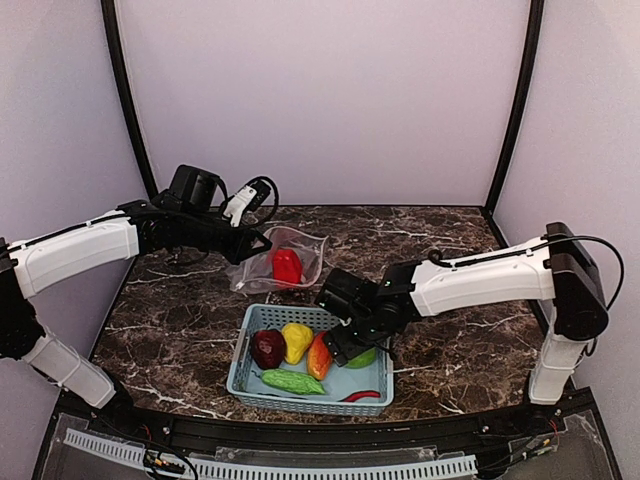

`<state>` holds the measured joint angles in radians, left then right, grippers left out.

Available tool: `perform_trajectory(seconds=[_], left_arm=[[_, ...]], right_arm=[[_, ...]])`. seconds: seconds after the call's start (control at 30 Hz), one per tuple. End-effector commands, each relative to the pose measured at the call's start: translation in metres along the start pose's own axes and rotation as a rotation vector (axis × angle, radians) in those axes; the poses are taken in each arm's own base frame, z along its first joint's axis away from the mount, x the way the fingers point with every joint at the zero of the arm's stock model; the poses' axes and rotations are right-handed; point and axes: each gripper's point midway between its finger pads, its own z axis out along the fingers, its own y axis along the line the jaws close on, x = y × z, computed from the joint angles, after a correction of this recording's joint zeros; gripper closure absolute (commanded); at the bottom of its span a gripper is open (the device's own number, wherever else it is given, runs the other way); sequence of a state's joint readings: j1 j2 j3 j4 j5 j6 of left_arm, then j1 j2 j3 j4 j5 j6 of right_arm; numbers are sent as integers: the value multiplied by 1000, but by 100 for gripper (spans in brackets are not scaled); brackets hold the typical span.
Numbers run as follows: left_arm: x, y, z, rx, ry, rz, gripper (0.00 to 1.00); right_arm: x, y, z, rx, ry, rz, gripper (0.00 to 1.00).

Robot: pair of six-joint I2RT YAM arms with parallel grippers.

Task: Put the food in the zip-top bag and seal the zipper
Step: Pick up the fake fruit from the bin.

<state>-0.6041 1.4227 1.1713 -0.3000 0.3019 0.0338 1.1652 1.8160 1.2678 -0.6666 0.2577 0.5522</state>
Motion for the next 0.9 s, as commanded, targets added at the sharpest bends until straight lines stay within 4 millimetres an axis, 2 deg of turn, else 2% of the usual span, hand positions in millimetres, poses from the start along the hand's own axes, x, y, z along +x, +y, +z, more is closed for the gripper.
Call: perform_trajectory(seconds=[0.0,0.43,0.73,0.87], left_arm=[[-5,0,-10,-7,-33,19,99],[-5,0,-10,-9,-31,22,99],[-6,0,-11,-10,-34,23,99],[-6,-1,-11,-4,-35,23,99]], right_arm=[[8,-4,8,43,27,-10,15],[1,-6,-3,43,-11,9,35],[-12,-8,-27,18,-77,42,37],[-24,-7,-50,-19,-131,60,38]])
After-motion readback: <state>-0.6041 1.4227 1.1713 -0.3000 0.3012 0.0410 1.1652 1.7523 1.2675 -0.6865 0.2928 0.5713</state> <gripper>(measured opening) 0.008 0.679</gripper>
